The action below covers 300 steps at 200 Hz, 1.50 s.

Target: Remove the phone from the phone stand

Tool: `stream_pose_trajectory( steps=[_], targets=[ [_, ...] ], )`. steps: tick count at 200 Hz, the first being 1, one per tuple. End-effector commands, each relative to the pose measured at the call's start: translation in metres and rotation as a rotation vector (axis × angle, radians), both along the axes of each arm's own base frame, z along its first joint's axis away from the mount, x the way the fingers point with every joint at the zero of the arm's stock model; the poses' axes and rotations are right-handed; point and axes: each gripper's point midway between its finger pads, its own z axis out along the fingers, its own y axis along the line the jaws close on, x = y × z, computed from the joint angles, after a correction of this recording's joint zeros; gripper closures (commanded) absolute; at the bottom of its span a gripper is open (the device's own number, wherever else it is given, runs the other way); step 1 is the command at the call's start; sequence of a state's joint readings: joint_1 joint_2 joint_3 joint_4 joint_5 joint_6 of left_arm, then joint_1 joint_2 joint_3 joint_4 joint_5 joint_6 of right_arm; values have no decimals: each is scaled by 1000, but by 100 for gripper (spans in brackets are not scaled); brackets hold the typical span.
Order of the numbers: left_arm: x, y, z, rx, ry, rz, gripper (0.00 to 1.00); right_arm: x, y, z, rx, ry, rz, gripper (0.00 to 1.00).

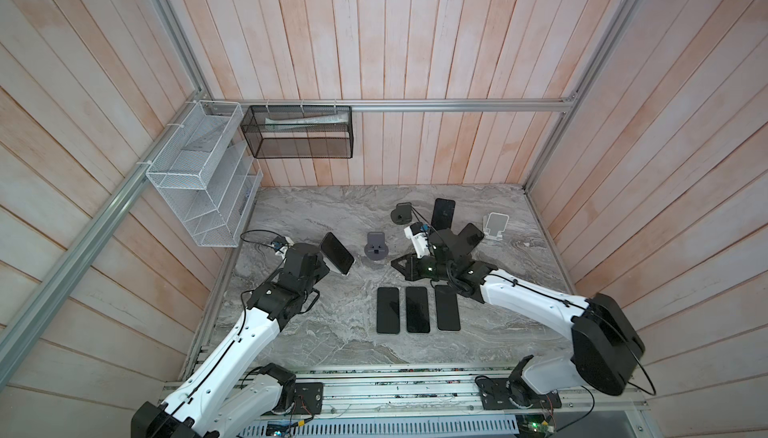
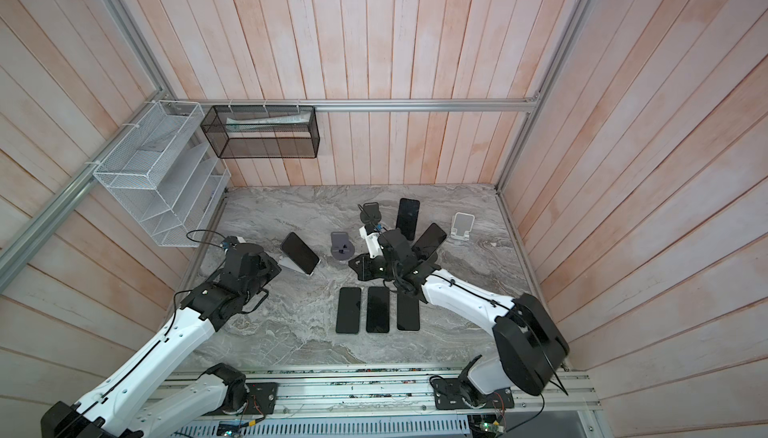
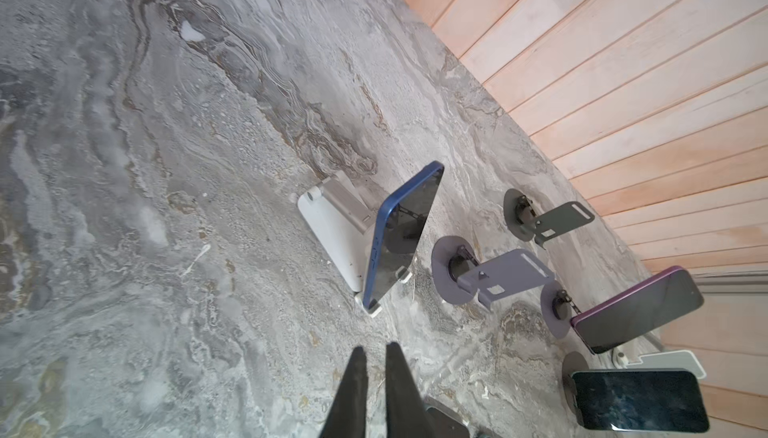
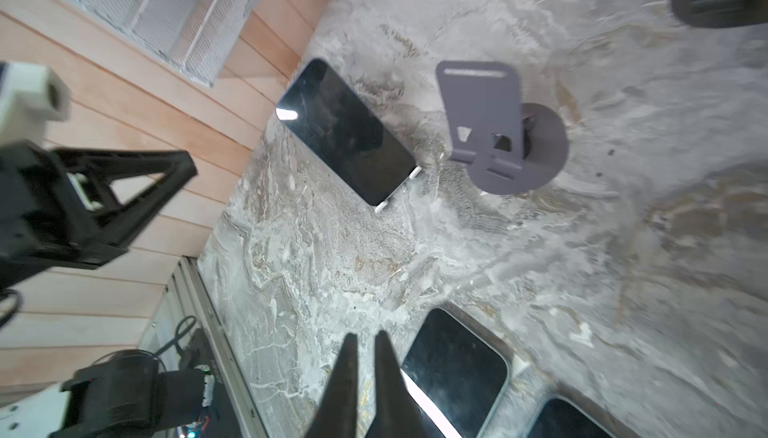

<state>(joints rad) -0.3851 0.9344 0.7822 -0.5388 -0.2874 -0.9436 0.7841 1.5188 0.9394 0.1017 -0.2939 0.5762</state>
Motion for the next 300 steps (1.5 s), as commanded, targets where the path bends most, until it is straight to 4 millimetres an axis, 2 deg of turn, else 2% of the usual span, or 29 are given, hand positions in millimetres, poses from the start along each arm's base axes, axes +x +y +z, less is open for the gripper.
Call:
stream_pose_trajectory(
  steps=[1,47,71,107,135,174,212,300],
  targets=[
    [-15,10,-7,-41,61,12,86,8,30,-1,-8,-51,-42,100],
    [-26,19,-18,-97,106,2,84,27,76,-43,-71,-4,-35,100],
    [-28,18,-19,-127,101,-16,83,41,89,-63,-91,18,-60,100],
    [-27,14,-19,-148,100,-42,84,55,109,-81,-115,38,-54,100],
    [-28,15,-16,-146,93,-48,84,57,113,-95,-133,54,-49,100],
    [-32,17,-15,-147,86,-42,84,53,115,-102,-117,72,-40,100],
    [-35,18,-19,-142,93,-42,83,46,118,-120,-129,101,1,100],
    [-34,16,-20,-147,95,-53,84,42,121,-135,-140,128,17,100]
  ],
)
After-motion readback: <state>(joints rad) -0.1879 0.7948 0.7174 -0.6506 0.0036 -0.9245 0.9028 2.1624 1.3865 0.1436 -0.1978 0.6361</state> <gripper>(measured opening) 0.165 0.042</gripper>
